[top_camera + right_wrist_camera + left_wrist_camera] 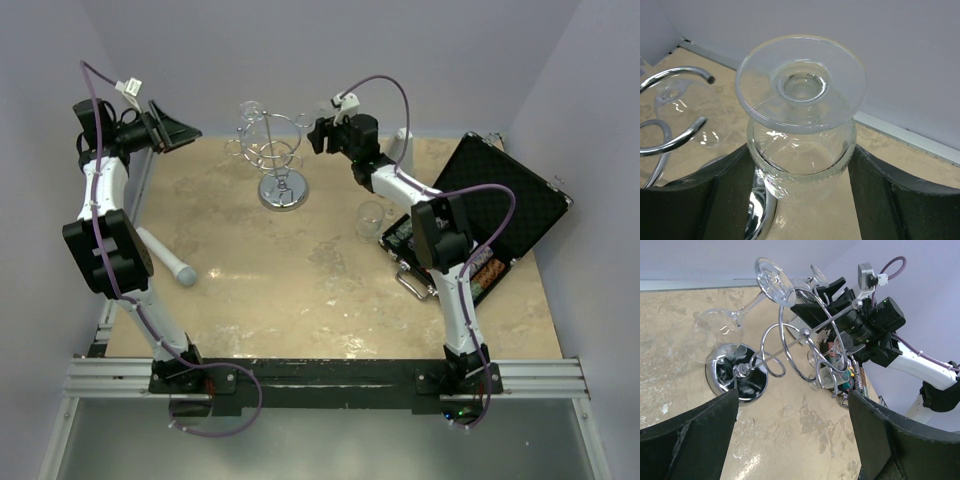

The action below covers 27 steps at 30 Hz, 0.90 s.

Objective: Take the wine glass off the wine glass rack

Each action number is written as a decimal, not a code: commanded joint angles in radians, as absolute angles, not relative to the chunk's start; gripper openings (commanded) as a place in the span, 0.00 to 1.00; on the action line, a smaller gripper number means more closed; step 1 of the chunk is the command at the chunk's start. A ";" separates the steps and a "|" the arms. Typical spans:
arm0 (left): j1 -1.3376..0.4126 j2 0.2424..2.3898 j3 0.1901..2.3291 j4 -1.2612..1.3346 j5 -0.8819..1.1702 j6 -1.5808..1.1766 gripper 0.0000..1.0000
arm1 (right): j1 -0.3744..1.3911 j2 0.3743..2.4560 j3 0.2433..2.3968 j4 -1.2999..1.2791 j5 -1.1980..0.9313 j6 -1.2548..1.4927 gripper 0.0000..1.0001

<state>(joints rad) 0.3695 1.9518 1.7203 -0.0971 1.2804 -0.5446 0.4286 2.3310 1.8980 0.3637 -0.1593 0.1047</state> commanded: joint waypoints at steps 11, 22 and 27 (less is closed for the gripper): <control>0.353 1.836 1.901 -0.394 1.030 -0.122 0.93 | 0.414 2.054 1.902 0.361 0.020 0.205 0.00; 0.160 1.404 1.479 -0.170 0.706 0.458 0.95 | 0.255 1.849 1.734 0.339 -0.421 0.468 0.00; 0.011 1.252 1.287 -0.036 0.611 0.618 1.00 | 0.252 1.780 1.651 0.394 -0.668 0.512 0.00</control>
<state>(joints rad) 0.0807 1.3190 1.4036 -0.1600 0.7357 0.3786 0.2199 1.8534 1.6966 0.2905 -0.3897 0.4267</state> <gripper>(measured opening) 0.983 0.702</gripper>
